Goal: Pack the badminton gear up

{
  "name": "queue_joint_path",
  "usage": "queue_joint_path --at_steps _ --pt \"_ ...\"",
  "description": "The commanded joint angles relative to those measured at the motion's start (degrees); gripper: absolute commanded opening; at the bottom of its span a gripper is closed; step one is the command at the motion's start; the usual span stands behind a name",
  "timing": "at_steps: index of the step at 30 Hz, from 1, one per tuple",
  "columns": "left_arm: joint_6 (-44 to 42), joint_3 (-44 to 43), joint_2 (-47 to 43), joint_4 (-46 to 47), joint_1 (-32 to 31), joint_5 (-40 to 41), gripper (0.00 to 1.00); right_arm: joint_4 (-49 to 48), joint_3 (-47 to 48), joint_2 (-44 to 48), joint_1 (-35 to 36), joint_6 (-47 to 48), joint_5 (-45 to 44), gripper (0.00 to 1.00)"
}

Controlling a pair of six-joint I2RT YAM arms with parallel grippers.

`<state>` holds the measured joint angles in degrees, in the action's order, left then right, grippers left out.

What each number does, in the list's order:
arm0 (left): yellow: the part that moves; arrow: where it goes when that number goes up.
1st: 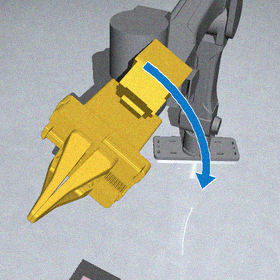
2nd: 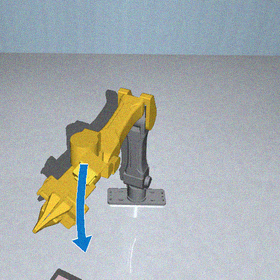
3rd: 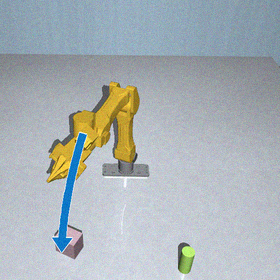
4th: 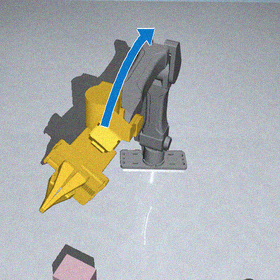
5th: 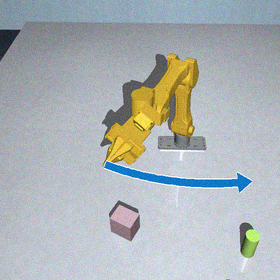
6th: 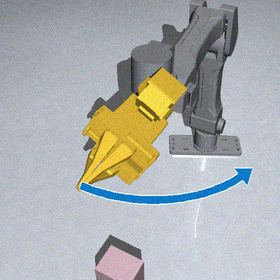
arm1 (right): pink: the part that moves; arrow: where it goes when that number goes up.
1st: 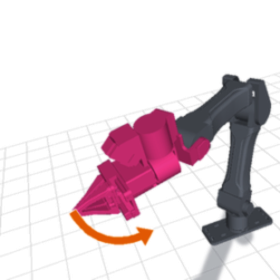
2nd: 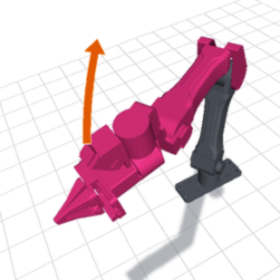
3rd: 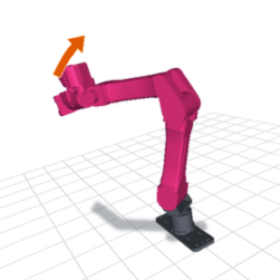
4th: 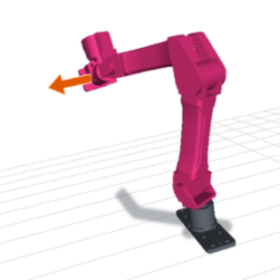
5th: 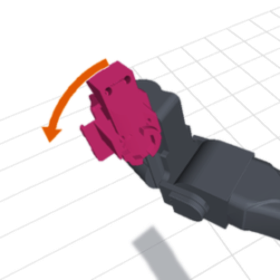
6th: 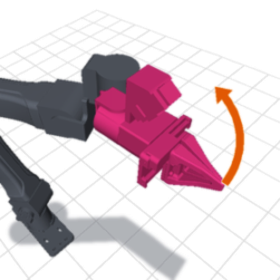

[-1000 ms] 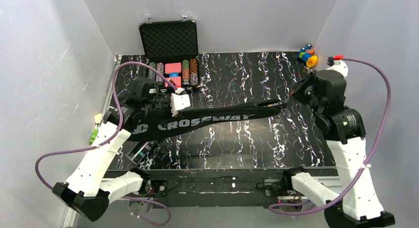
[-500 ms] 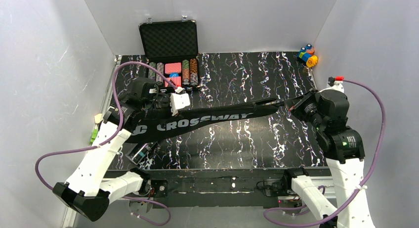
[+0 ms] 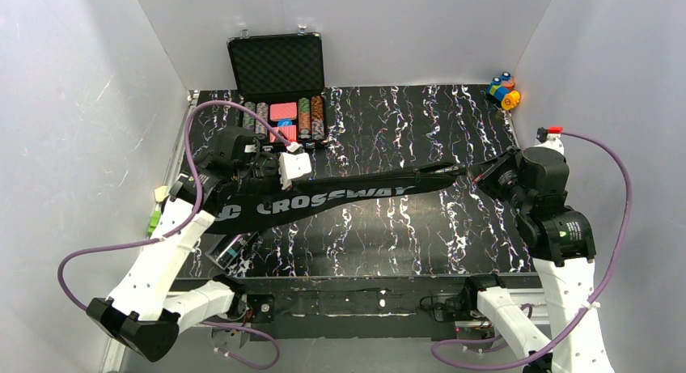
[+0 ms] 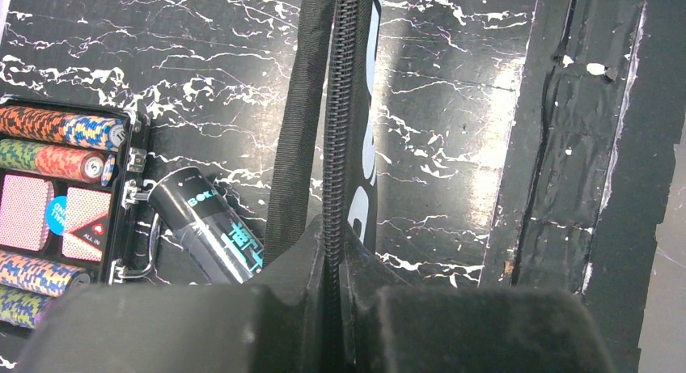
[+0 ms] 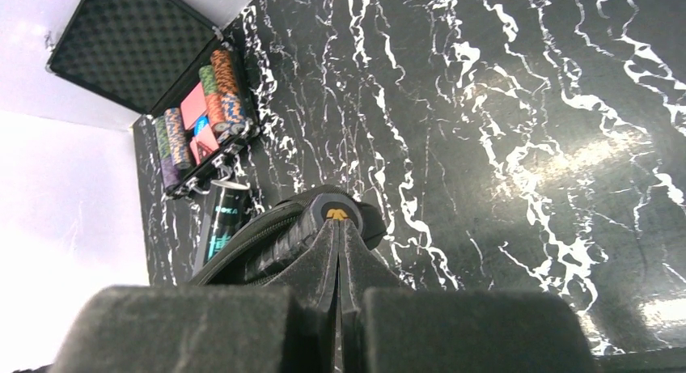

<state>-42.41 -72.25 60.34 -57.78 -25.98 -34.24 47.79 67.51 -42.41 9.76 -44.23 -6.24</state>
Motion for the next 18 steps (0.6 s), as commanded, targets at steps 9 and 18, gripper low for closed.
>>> queue_joint_path --at_steps 9,18 --pt "-0.1 -2.8 -0.8 3.8 0.3 -4.1 0.0 -1.5 0.6 -0.6 -0.2 2.9 -2.9 0.01" --pt "-0.1 -2.9 -0.5 4.2 0.3 -4.3 0.0 -5.6 -3.9 -1.1 -0.1 -1.0 6.6 0.01"
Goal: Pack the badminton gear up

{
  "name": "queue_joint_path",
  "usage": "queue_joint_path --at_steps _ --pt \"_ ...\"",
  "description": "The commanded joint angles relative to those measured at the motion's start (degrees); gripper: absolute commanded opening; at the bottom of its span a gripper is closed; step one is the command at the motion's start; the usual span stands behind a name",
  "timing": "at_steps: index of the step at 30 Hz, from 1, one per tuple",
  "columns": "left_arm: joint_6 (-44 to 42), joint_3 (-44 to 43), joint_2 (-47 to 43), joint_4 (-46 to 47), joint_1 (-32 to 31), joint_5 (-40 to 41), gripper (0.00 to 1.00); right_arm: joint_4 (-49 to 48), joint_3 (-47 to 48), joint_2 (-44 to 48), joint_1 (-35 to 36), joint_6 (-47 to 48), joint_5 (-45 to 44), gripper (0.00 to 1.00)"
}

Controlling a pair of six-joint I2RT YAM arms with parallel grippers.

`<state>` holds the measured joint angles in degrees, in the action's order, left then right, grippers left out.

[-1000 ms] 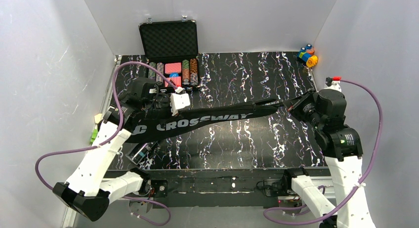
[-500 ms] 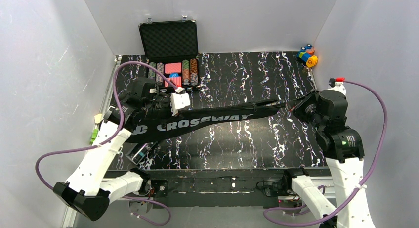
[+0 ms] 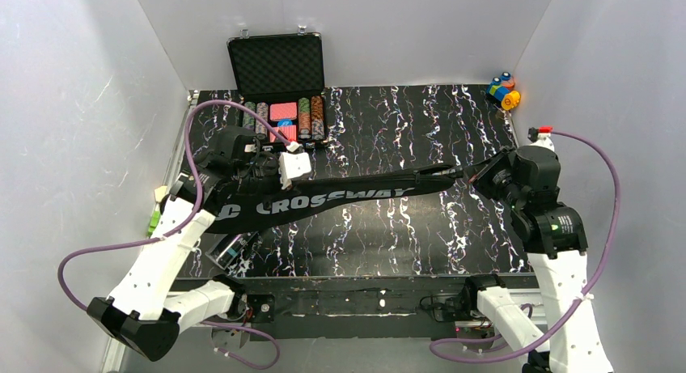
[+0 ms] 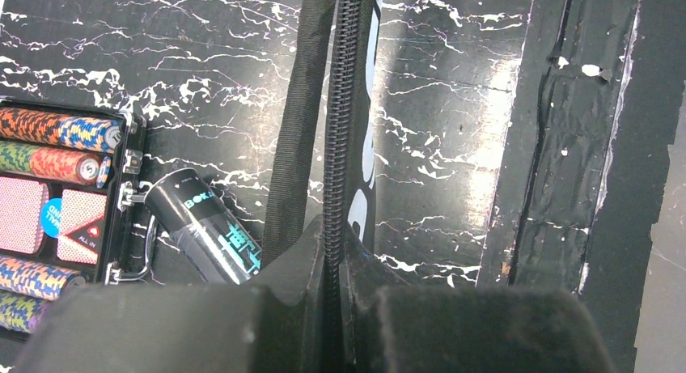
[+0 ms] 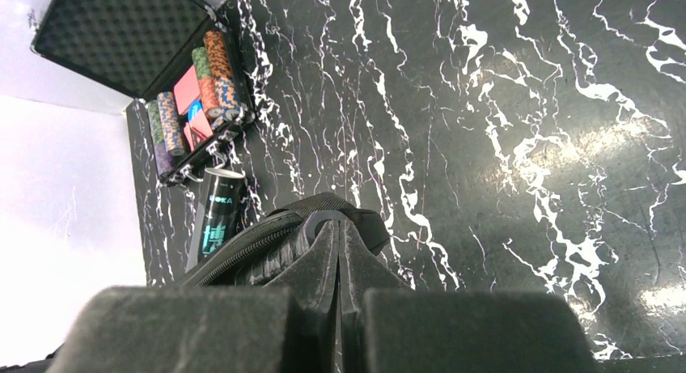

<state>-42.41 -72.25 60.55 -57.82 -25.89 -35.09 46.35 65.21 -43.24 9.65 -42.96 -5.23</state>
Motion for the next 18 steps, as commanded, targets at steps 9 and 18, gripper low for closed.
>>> queue_joint_path --at_steps 9,18 --pt "0.3 -2.7 -0.3 4.9 0.3 -4.2 0.0 -8.9 -5.7 -0.5 4.7 -6.6 8.6 0.01" --pt "0.3 -2.8 -0.5 4.6 0.2 -4.1 0.0 -4.0 -0.7 -1.8 10.4 -4.9 -2.3 0.01"
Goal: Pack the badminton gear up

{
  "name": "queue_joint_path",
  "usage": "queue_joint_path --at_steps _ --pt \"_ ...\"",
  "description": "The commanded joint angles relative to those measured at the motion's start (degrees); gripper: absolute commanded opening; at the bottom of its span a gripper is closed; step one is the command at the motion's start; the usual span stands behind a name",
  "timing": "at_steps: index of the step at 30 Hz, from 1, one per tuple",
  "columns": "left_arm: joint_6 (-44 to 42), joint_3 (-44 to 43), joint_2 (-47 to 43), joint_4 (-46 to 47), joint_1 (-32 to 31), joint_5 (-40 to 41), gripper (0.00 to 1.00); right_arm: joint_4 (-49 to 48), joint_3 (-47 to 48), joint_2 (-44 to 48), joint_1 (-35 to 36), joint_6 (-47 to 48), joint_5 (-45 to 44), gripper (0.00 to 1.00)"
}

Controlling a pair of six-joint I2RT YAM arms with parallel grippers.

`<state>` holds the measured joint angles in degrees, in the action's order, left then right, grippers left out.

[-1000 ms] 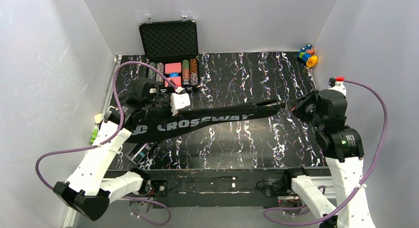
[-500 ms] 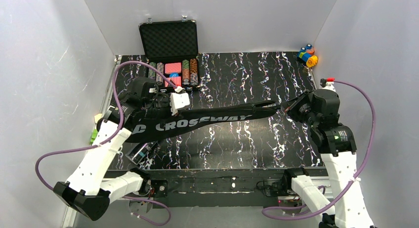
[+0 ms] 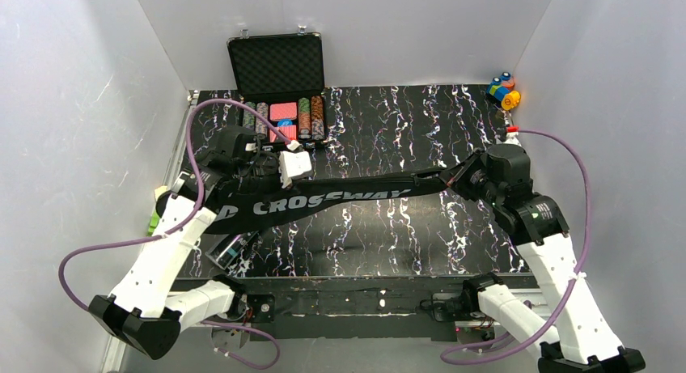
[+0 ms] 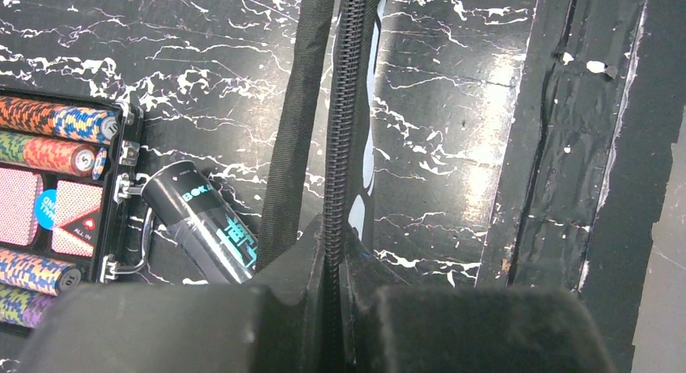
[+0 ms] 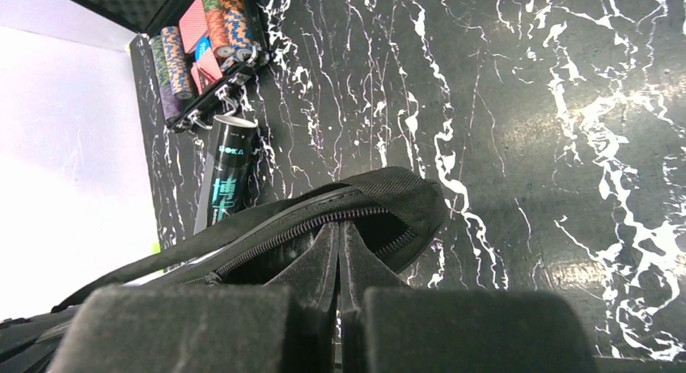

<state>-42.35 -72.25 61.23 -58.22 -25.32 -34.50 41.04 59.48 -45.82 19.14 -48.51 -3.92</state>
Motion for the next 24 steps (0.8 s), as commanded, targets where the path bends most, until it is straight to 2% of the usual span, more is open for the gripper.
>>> queue_joint_path --at_steps 1,6,10,19,24 --pt "0.1 -2.7 -1.3 5.0 -0.3 -4.6 0.0 2.7 6.7 0.8 0.6 1.7 -5.4 0.01" --pt "-0.1 -2.3 -1.6 4.9 -0.3 -4.8 0.0 7.0 12.9 0.7 -0.7 5.0 -9.9 0.02" --pt "-0.3 -2.3 -1.7 4.8 -0.3 -4.5 0.0 7.2 15.6 1.3 -0.8 6.1 -8.4 0.13" --pt "0.3 -2.9 -1.5 5.2 -0.3 -4.5 0.0 3.4 12.9 0.8 -0.8 1.6 17.9 0.44" --pt "0.3 -3.0 -1.6 5.4 -0.3 -4.4 0.0 0.4 6.9 3.1 -0.8 -2.1 25.3 0.49"
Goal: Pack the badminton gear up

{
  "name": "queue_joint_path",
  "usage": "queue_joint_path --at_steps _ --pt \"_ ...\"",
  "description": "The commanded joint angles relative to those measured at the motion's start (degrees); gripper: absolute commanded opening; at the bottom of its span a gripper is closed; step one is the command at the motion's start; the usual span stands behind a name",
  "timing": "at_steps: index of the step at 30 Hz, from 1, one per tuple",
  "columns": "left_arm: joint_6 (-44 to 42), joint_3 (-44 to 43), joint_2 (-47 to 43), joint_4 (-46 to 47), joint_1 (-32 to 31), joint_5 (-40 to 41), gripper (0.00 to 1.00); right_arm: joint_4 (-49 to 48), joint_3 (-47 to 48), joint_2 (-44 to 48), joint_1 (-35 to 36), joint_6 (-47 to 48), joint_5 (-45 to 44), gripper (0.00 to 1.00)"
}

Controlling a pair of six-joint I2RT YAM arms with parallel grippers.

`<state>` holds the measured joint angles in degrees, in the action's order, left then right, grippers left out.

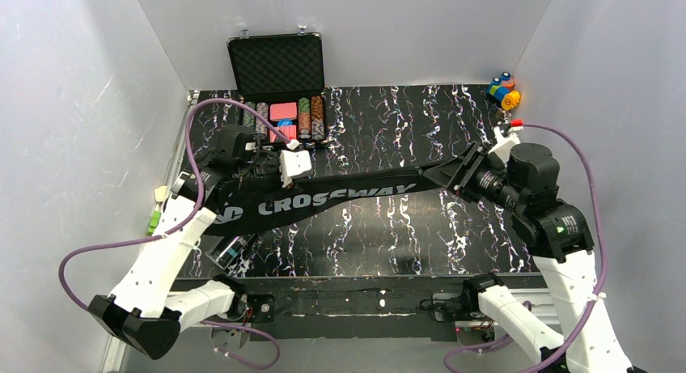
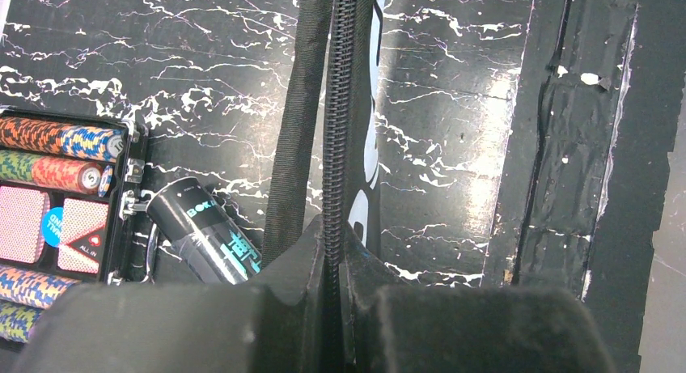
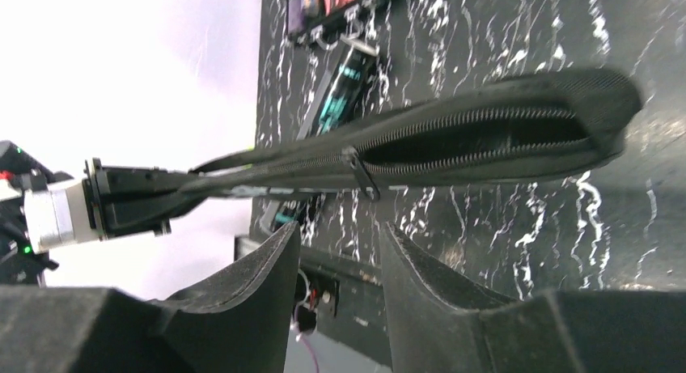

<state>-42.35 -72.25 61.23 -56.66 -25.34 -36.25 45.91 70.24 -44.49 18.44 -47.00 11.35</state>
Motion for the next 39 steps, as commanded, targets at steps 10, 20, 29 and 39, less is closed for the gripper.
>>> queue_joint_path --at_steps 10,20,29,39 --pt "0.3 -3.8 -1.6 3.4 -0.3 -3.3 0.0 -11.9 -10.6 1.7 -0.1 -7.2 9.8 0.49" --pt "-0.5 -4.3 -1.7 2.2 -0.4 -4.2 0.0 -17.4 -11.2 0.6 -0.1 -8.8 6.8 0.41" --pt "-0.8 -4.6 -1.8 1.9 -0.4 -4.6 0.0 -18.4 -12.3 0.4 -0.1 -9.5 6.2 0.19" --pt "-2.4 -3.9 -1.9 1.2 -0.4 -4.3 0.0 -15.0 -9.7 2.1 -1.0 -7.8 4.8 0.01"
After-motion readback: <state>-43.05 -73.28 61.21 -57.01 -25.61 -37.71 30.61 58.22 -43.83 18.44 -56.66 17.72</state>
